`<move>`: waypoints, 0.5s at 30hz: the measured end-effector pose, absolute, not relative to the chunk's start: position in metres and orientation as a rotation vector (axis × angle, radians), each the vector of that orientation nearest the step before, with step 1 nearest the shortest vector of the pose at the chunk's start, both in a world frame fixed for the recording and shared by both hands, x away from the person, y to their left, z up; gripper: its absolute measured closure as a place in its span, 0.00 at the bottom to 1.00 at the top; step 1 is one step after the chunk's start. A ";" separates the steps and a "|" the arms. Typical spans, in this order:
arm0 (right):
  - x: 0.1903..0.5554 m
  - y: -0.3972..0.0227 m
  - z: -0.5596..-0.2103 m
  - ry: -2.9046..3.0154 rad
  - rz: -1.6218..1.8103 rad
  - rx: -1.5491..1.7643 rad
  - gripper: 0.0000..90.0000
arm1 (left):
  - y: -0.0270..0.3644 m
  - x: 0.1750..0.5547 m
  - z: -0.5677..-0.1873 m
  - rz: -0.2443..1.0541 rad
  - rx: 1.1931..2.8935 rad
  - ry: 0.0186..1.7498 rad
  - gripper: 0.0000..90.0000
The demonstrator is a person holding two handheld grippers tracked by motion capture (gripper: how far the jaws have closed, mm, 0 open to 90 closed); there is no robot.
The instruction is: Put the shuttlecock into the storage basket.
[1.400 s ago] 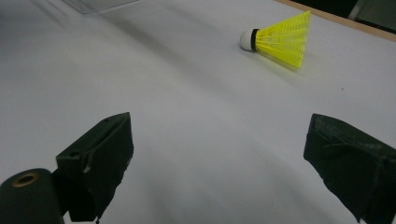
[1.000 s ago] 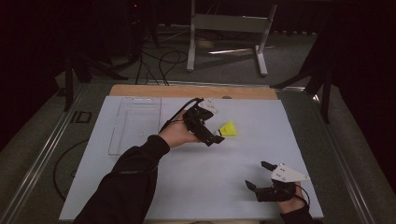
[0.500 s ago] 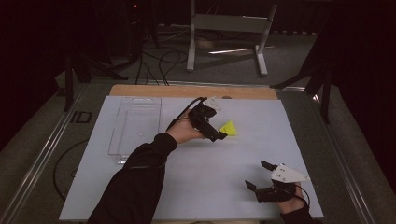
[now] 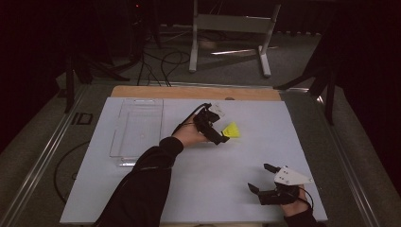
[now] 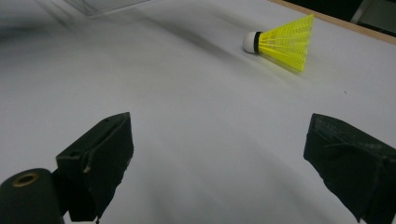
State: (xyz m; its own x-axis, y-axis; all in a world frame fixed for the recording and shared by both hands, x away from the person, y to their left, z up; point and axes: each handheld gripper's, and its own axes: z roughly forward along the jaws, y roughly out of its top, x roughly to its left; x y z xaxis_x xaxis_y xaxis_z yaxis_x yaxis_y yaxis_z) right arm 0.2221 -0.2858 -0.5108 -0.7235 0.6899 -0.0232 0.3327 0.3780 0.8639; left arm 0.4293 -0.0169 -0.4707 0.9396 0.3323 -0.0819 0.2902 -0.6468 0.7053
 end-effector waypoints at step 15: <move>0.222 -0.285 -0.511 2.270 1.295 0.880 0.09 | -0.023 0.441 -0.494 0.093 2.354 0.464 0.13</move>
State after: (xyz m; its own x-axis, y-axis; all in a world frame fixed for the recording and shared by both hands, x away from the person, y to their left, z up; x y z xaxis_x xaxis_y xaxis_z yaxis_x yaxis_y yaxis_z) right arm 0.2221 -0.2851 -0.5109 -0.7310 0.6821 -0.0197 0.3304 0.3790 0.8644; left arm 0.4412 -0.0228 -0.4941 0.9325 0.3554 -0.0646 0.3034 -0.6734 0.6742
